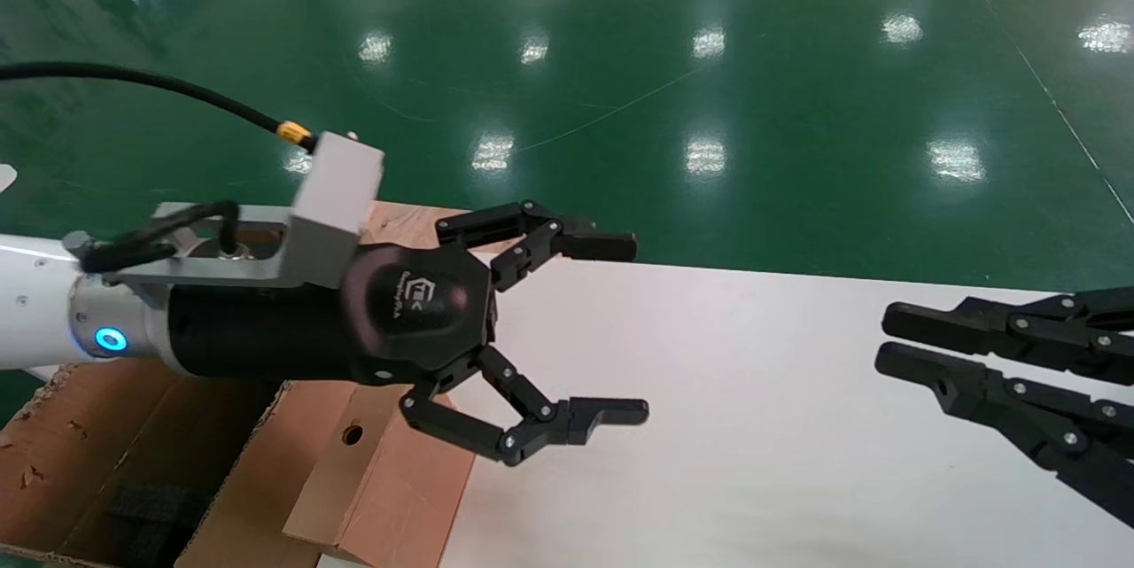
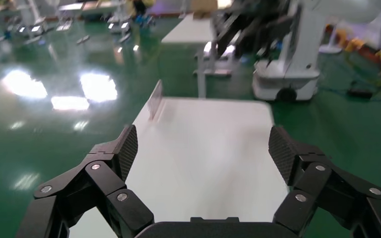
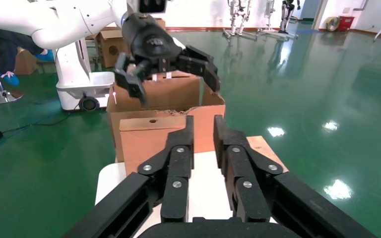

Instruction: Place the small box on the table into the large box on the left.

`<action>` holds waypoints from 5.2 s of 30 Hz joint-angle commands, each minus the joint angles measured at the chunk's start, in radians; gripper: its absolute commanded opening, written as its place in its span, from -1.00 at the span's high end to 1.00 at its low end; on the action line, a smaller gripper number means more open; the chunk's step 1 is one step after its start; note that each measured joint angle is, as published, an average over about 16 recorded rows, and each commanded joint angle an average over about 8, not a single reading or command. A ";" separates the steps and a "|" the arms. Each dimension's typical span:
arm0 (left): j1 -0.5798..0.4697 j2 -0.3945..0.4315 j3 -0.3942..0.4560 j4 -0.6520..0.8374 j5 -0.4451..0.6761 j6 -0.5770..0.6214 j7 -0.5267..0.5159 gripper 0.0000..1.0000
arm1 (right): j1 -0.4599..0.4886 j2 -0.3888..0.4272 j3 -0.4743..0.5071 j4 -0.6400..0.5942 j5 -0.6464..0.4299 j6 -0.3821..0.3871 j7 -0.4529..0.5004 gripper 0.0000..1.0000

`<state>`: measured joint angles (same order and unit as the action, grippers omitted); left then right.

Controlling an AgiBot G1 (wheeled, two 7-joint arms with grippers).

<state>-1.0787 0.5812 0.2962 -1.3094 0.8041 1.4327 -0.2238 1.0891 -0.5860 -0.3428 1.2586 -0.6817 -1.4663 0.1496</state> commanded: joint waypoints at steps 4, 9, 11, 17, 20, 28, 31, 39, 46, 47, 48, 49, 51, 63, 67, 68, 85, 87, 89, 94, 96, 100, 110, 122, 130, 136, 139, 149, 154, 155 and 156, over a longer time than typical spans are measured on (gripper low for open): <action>-0.007 -0.023 0.009 -0.027 0.059 -0.051 -0.028 -1.00 | 0.000 0.000 0.000 0.000 0.000 0.000 0.000 1.00; -0.029 -0.044 0.030 -0.043 0.145 -0.093 -0.060 -1.00 | 0.000 0.000 0.000 0.000 0.000 0.000 0.000 1.00; -0.037 -0.050 0.036 -0.046 0.173 -0.103 -0.066 -1.00 | 0.000 0.000 0.000 0.000 0.000 0.000 0.000 1.00; -0.053 -0.057 0.046 -0.051 0.220 -0.116 -0.071 -1.00 | 0.000 0.000 0.000 0.000 0.000 0.000 0.000 1.00; -0.055 -0.057 0.047 -0.048 0.221 -0.115 -0.070 -1.00 | 0.000 0.000 0.000 0.000 0.000 0.000 0.000 1.00; -0.080 -0.049 0.096 -0.031 0.307 -0.144 -0.187 -1.00 | 0.000 0.000 0.000 0.000 0.000 0.000 0.000 1.00; -0.124 -0.030 0.134 -0.043 0.369 -0.148 -0.288 -1.00 | 0.000 0.000 0.000 0.000 0.000 0.000 0.000 1.00; -0.279 -0.011 0.199 -0.052 0.455 -0.034 -0.464 -1.00 | 0.000 0.000 0.000 0.000 0.000 0.000 0.000 1.00; -0.346 -0.023 0.238 -0.055 0.548 0.011 -0.547 -1.00 | 0.000 0.000 0.000 -0.001 0.000 0.001 0.000 1.00; -0.349 -0.023 0.241 -0.055 0.554 0.013 -0.549 -1.00 | 0.000 0.000 0.000 -0.001 0.000 0.001 0.000 1.00; -0.352 -0.023 0.243 -0.055 0.558 0.015 -0.550 -1.00 | 0.000 0.000 0.000 -0.001 0.000 0.001 0.000 1.00; -0.355 -0.023 0.246 -0.055 0.564 0.017 -0.553 -1.00 | 0.000 0.000 0.000 -0.001 0.001 0.001 0.000 1.00; -0.354 -0.023 0.246 -0.055 0.563 0.018 -0.551 -1.00 | 0.000 0.000 0.000 -0.001 0.001 0.001 0.000 1.00; -0.388 -0.009 0.233 -0.023 0.573 -0.006 -0.581 -1.00 | 0.000 0.000 0.000 -0.001 0.001 0.001 0.000 1.00; -0.452 0.007 0.256 -0.035 0.684 -0.021 -0.655 -1.00 | 0.000 0.000 0.000 -0.001 0.001 0.001 0.000 1.00; -0.472 0.014 0.266 -0.039 0.720 -0.017 -0.675 -1.00 | 0.000 0.000 0.000 -0.001 0.001 0.001 0.000 1.00; -0.682 0.015 0.544 -0.049 0.827 0.146 -0.955 -1.00 | 0.000 0.000 0.000 -0.001 0.001 0.001 -0.001 1.00; -0.696 0.003 0.591 -0.050 0.816 0.147 -0.968 -1.00 | 0.000 0.000 0.000 -0.001 0.001 0.001 -0.001 1.00; -0.712 -0.008 0.636 -0.051 0.801 0.146 -0.977 -1.00 | 0.000 0.000 0.000 -0.001 0.001 0.001 -0.001 1.00; -0.763 -0.030 0.736 -0.051 0.762 0.144 -0.989 -1.00 | 0.000 0.000 0.000 -0.001 0.001 0.001 -0.001 1.00; -0.786 -0.035 0.770 -0.052 0.750 0.143 -0.991 -1.00 | 0.000 0.000 0.000 -0.001 0.001 0.001 -0.001 1.00; -0.834 -0.042 0.833 -0.052 0.729 0.142 -0.993 -1.00 | 0.000 0.000 0.000 -0.001 0.001 0.001 -0.001 1.00; -0.937 -0.048 0.983 -0.053 0.668 0.140 -0.991 -1.00 | 0.000 0.000 -0.001 -0.001 0.001 0.001 -0.001 1.00; -1.049 -0.031 1.137 -0.054 0.621 0.135 -1.005 -1.00 | 0.000 0.000 -0.001 -0.001 0.001 0.001 -0.001 1.00; -1.084 -0.022 1.176 -0.056 0.571 0.126 -1.011 -1.00 | 0.000 0.001 -0.001 -0.001 0.001 0.001 -0.001 1.00; -1.079 -0.016 1.176 -0.039 0.584 0.123 -1.009 -1.00 | 0.000 0.001 -0.001 -0.001 0.001 0.001 -0.001 1.00; -1.088 0.005 1.189 -0.028 0.603 0.122 -1.036 -1.00 | 0.000 0.001 -0.001 -0.001 0.001 0.001 -0.001 1.00; -1.193 0.141 1.287 -0.047 0.724 0.133 -1.261 -1.00 | 0.000 0.001 -0.001 -0.001 0.001 0.001 -0.001 1.00; -1.239 0.202 1.381 -0.050 0.718 0.143 -1.361 -1.00 | 0.000 0.001 -0.001 -0.001 0.001 0.001 -0.001 1.00; -1.245 0.213 1.403 -0.050 0.707 0.144 -1.380 -1.00 | 0.000 0.001 -0.001 -0.001 0.001 0.001 -0.001 1.00; -1.248 0.222 1.427 -0.050 0.693 0.144 -1.397 -1.00 | 0.000 0.001 -0.001 -0.001 0.001 0.001 -0.001 1.00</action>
<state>-2.3138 0.7953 1.7252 -1.3591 1.4760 1.5741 -1.6090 1.0890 -0.5852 -0.3435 1.2571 -0.6805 -1.4651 0.1487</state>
